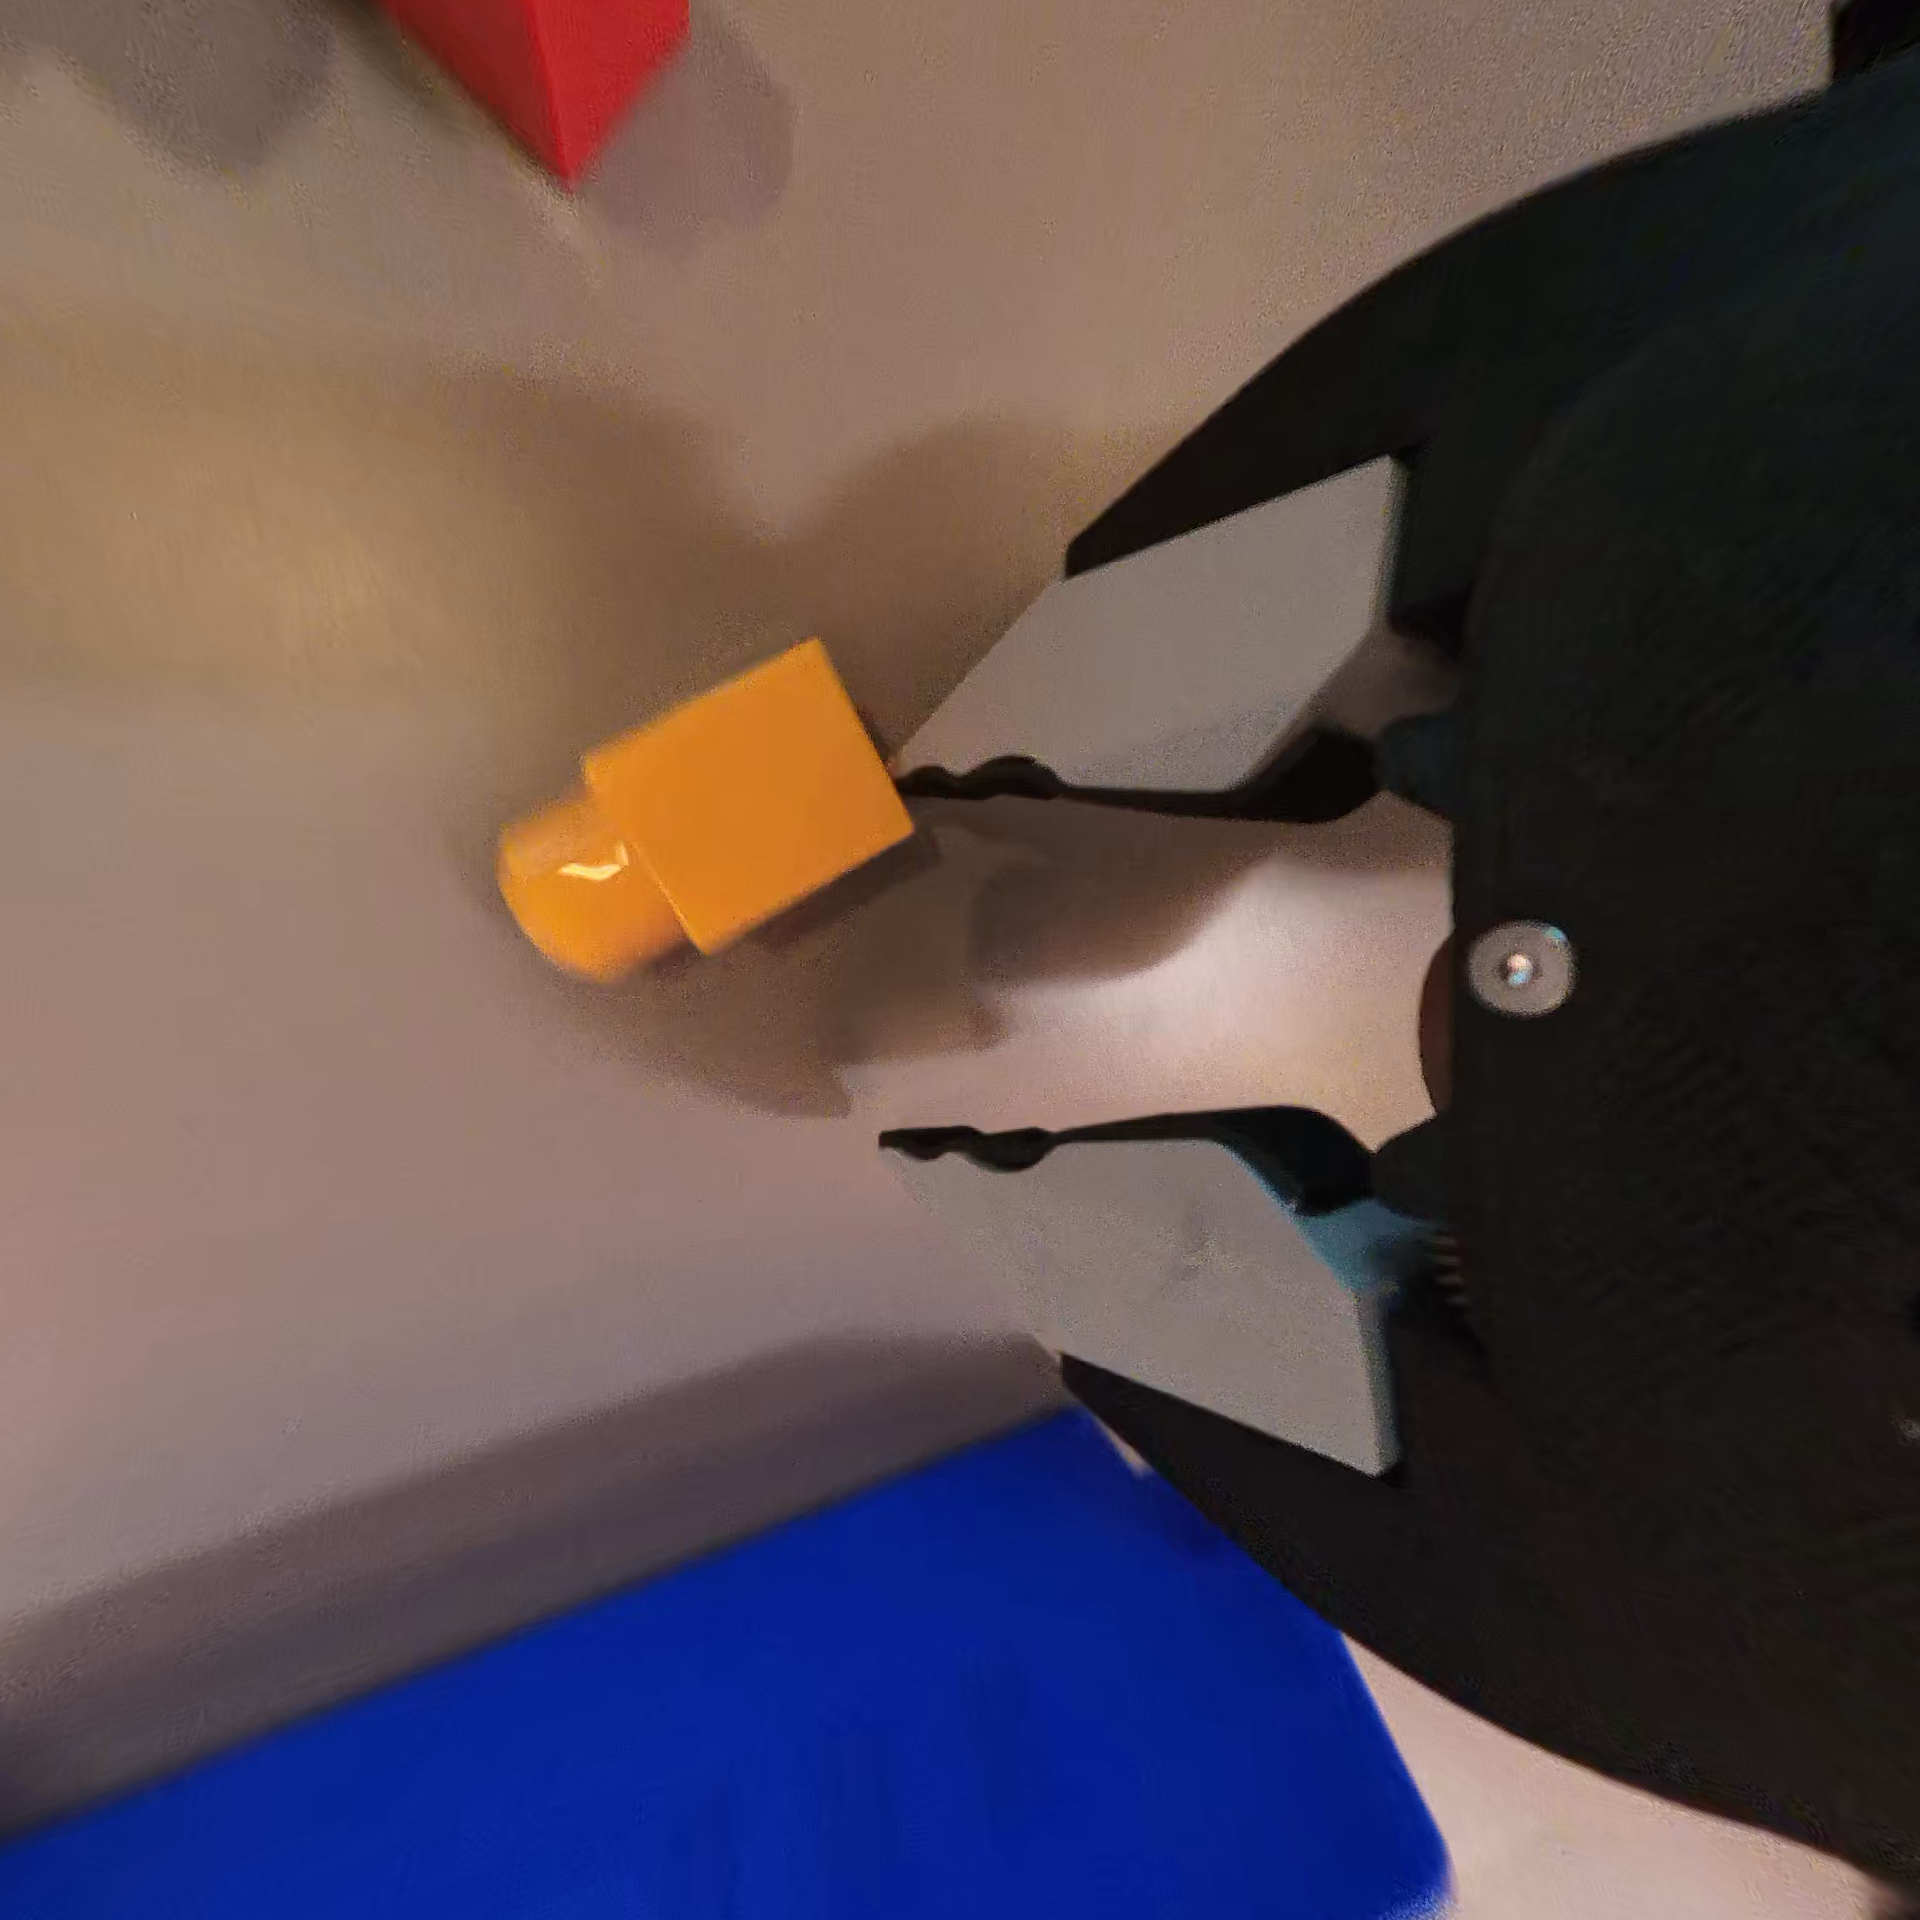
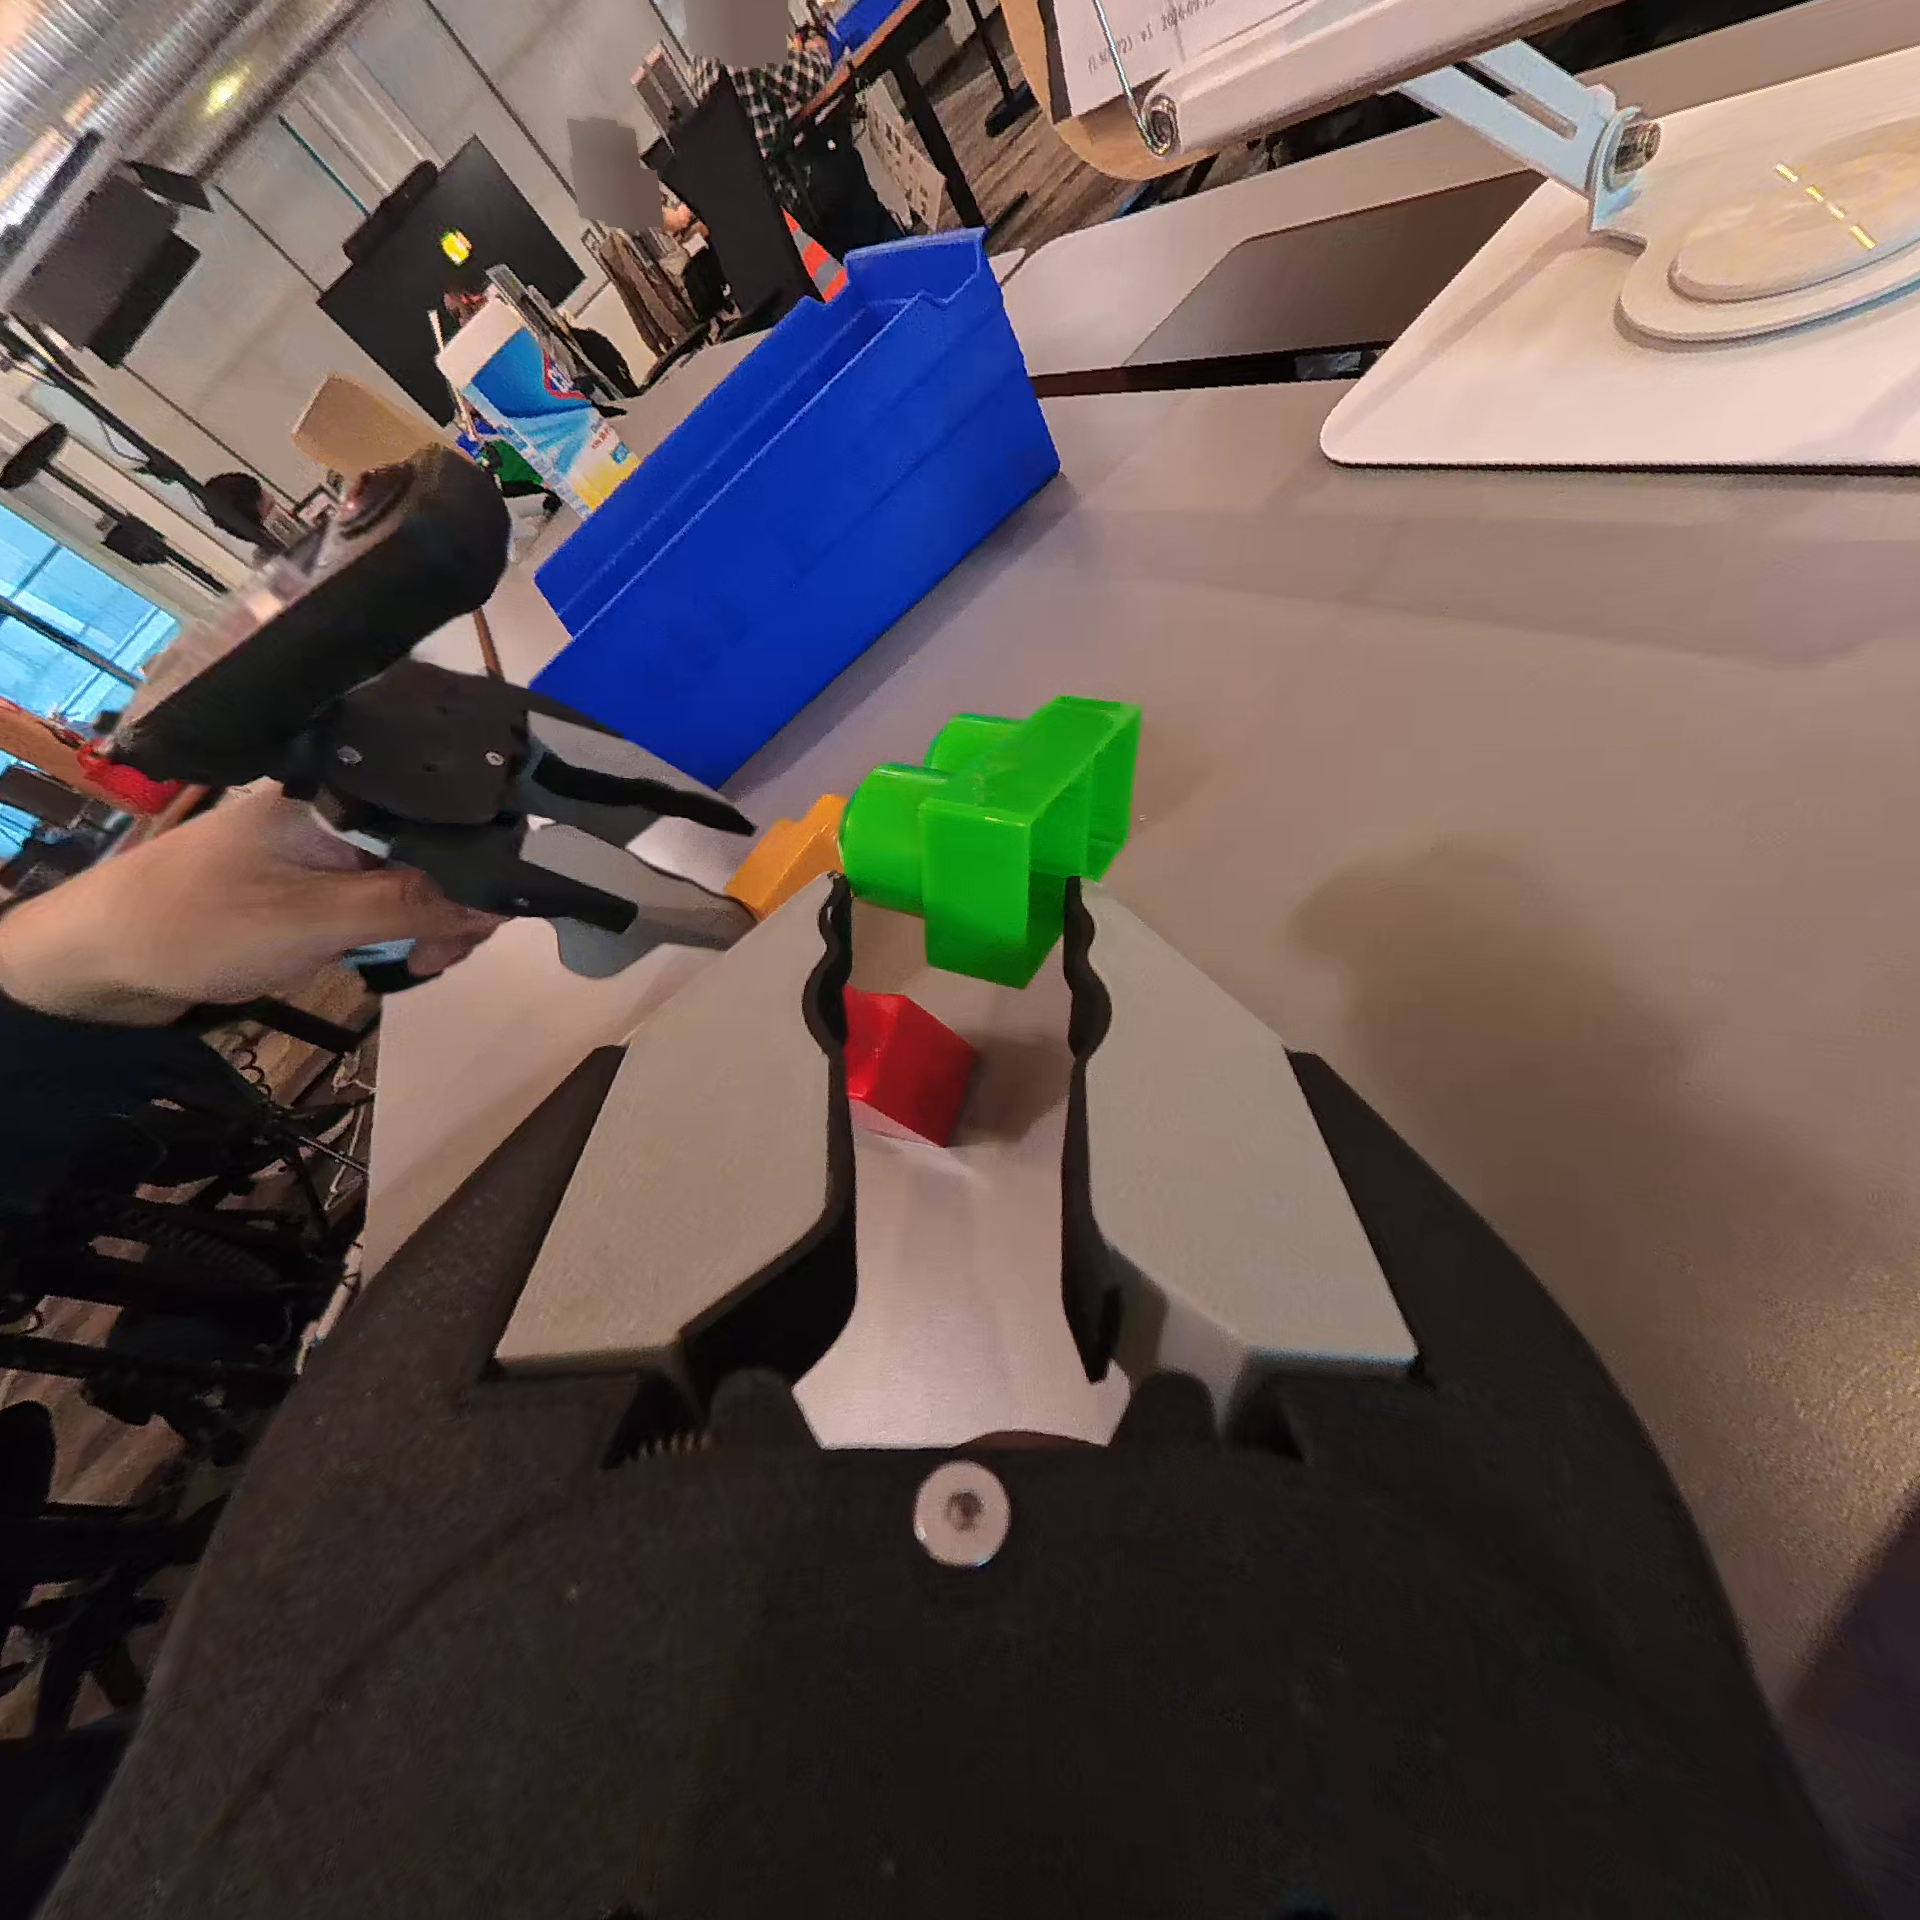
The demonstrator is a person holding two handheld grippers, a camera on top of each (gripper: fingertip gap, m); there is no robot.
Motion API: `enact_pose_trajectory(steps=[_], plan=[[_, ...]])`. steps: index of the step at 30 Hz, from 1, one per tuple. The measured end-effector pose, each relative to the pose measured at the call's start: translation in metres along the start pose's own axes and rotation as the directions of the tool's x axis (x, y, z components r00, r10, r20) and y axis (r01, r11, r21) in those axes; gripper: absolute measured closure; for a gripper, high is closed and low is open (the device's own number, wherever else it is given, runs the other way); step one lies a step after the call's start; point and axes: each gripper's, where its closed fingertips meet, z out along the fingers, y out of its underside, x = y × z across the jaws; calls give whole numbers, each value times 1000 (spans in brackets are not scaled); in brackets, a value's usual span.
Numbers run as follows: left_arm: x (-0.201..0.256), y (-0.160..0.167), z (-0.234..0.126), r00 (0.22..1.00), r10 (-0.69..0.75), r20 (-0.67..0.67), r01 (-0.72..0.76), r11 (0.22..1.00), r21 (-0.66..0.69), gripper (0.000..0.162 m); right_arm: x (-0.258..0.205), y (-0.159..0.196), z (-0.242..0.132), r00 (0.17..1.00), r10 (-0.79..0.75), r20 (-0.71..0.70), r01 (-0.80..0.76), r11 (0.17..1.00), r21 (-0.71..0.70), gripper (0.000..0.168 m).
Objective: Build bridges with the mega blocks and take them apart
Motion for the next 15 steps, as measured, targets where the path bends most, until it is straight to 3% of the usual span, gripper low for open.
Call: enact_pose_trajectory(steps=[4, 6, 8, 12, 15], plan=[[-40, 20, -4, 992, 63, 114, -51, 993, -107, 100, -1, -4, -3, 1000, 14, 16, -14, 1000, 19, 130], [-61, 18, -9, 977, 83, 198, -65, 993, -96, 100, -1, -5, -4, 1000, 14, 16, -14, 1000, 21, 130], [-52, 9, -13, 989, 75, 125, -73, 997, -22, 97, -1, -5, -3, 1000, 11, 13, -11, 1000, 18, 130], [3, -10, -29, 977, -28, -212, 49, 995, 92, 93, -2, -3, -2, 1000, 6, 15, -6, 1000, 9, 130], [15, -19, -30, 969, -17, -246, 49, 991, 126, 92, -4, -1, -1, 1000, 0, 15, 0, 1000, 1, 130]])
